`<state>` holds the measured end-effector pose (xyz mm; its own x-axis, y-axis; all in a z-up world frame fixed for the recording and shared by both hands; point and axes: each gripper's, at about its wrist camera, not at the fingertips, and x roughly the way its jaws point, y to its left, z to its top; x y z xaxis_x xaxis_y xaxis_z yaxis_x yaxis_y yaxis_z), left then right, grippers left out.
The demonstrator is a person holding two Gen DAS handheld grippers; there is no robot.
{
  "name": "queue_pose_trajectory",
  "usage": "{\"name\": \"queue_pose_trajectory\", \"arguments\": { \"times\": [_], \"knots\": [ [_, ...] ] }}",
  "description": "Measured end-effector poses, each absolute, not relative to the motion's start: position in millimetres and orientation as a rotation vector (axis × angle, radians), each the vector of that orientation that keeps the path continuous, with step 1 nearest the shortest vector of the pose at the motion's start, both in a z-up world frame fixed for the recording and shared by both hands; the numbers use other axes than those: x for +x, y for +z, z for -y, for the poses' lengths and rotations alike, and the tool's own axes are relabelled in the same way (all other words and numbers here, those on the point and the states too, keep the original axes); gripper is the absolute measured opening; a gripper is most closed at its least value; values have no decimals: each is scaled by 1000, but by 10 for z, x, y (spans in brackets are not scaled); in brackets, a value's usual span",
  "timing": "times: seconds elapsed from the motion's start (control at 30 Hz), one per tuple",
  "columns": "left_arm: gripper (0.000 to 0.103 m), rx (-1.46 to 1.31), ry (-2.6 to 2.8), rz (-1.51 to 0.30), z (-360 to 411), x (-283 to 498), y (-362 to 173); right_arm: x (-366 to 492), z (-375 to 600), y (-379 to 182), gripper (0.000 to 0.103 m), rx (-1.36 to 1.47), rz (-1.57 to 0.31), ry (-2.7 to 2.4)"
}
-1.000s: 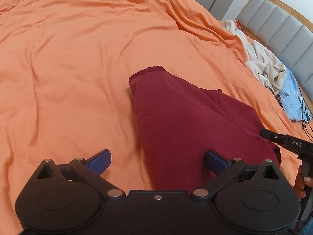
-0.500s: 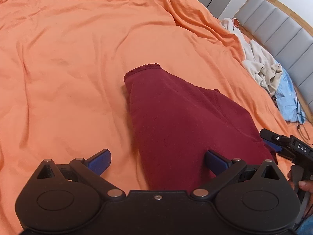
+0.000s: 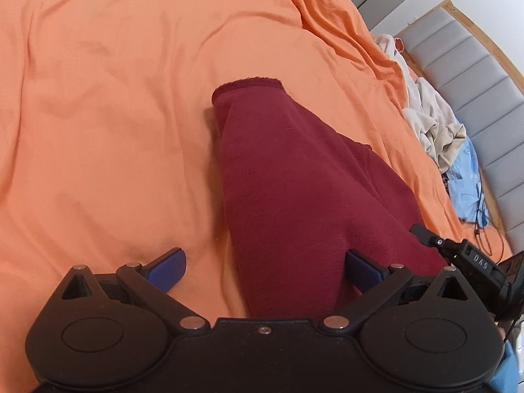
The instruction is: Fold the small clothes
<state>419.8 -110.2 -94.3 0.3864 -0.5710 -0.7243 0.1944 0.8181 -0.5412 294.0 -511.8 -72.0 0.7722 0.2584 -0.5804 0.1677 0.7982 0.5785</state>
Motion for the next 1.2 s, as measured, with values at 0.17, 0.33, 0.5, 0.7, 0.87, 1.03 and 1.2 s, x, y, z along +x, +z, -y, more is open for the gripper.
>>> {"name": "queue_pose_trajectory", "arguments": {
  "times": [0.17,0.33,0.5,0.7,0.87,1.03,1.2],
  "knots": [
    [103,-405,-506,-1071,1104,4210,-951,2879,4992,-635,40,576,-665,29],
    [103,-375,-494,-1053,1109,4189,-880,2774,4825,-476,18,440,-601,0],
    [102,-374,-515,-1034,1061,4169,-847,2751,4863,-525,18,468,-608,2],
    [100,-478,-543,-1058,976,4212,-973,2755,5017,-689,22,576,-624,15],
    [96,-542,-559,-1050,934,4198,-992,2776,5031,-724,25,589,-634,12],
    [96,-585,-570,-1017,768,4121,-965,2785,5032,-739,27,596,-640,10],
    [95,-644,-528,-984,641,4100,-985,2802,5031,-754,29,598,-645,7]
  ]
}}
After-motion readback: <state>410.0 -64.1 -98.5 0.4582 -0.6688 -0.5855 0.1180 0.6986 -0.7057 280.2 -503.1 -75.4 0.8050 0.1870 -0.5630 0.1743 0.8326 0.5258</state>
